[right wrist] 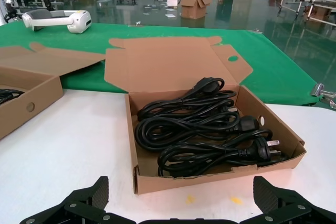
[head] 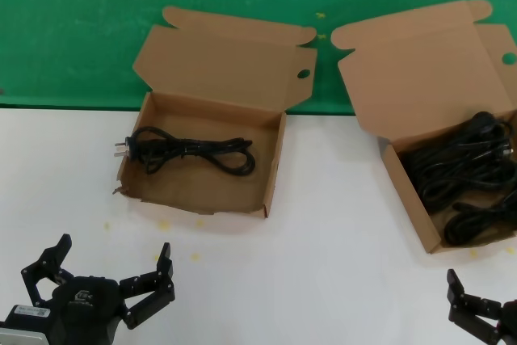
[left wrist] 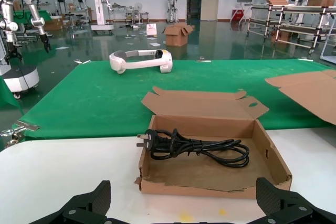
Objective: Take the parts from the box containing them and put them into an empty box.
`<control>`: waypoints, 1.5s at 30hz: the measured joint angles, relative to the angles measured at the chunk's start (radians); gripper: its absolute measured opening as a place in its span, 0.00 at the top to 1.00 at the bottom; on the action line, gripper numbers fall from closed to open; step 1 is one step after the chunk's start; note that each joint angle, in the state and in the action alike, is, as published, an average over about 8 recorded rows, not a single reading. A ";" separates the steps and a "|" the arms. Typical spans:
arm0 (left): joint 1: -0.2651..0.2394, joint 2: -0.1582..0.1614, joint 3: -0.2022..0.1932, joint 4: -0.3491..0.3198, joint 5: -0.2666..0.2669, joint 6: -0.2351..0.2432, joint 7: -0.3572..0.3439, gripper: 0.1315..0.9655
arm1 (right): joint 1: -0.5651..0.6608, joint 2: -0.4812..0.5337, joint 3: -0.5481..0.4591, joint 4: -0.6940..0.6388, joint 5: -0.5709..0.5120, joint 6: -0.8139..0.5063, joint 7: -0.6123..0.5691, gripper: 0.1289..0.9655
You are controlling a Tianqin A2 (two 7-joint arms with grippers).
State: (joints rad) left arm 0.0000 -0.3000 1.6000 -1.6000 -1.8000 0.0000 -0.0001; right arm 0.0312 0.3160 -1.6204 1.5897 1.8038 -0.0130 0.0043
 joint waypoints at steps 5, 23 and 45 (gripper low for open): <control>0.000 0.000 0.000 0.000 0.000 0.000 0.000 0.00 | 0.000 0.000 0.000 0.000 0.000 0.000 0.000 0.00; 0.000 0.000 0.000 0.000 0.000 0.000 0.000 0.00 | 0.000 0.000 0.000 0.000 0.000 0.000 0.000 0.00; 0.000 0.000 0.000 0.000 0.000 0.000 0.000 0.00 | 0.000 0.000 0.000 0.000 0.000 0.000 0.000 0.00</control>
State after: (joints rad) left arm 0.0000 -0.3000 1.6000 -1.6000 -1.8000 0.0000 0.0000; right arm 0.0312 0.3160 -1.6204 1.5897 1.8038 -0.0130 0.0044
